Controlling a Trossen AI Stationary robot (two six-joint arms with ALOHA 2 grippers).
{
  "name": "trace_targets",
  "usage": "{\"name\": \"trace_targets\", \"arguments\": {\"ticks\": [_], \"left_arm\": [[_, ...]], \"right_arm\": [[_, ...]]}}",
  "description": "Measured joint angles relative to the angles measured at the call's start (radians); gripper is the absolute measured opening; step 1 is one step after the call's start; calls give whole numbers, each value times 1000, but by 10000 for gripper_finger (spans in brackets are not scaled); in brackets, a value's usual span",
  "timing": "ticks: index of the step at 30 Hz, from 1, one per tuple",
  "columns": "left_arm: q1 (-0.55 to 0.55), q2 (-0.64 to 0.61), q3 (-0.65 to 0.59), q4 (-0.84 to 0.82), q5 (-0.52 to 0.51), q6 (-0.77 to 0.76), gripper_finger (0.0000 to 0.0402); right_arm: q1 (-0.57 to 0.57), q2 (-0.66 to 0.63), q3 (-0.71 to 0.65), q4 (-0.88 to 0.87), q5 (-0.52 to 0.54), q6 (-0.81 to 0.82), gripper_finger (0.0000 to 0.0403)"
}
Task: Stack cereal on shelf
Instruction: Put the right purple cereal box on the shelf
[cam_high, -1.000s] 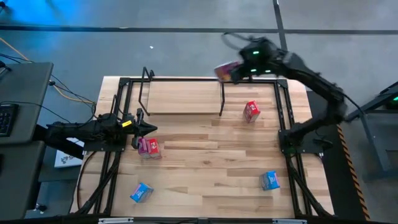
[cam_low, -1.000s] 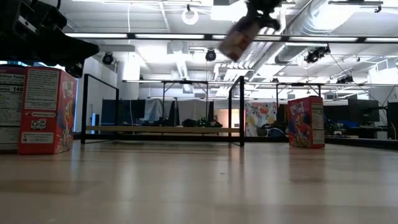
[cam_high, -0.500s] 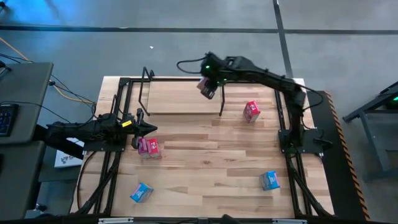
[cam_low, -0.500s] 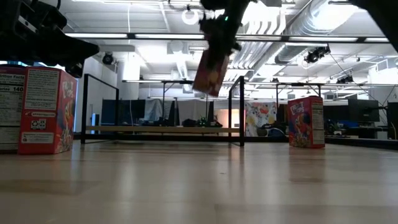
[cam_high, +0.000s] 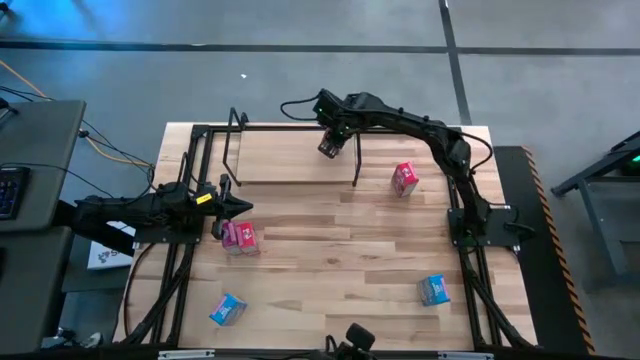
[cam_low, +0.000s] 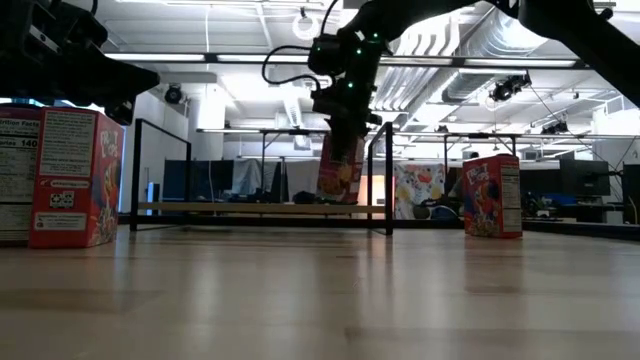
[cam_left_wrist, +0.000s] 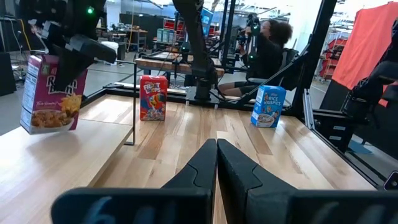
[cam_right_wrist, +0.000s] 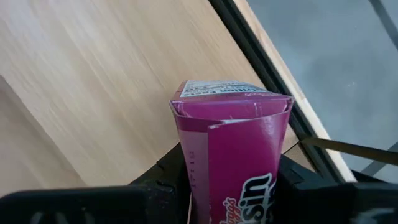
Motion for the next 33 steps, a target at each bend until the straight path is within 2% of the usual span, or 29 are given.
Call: {"name": "trace_targets", "arguments": {"ticks": [10,22,33], "left_arm": [[0,0,0,0,0,0,5],[0,0,0,0,0,0,5],[0,0,0,0,0,0,5]], "right_arm": [[-12,6,0,9,1,-43,120],[-13,6,0,10,2,-194,204],[-12,6,0,5,36,-413,209]]}}
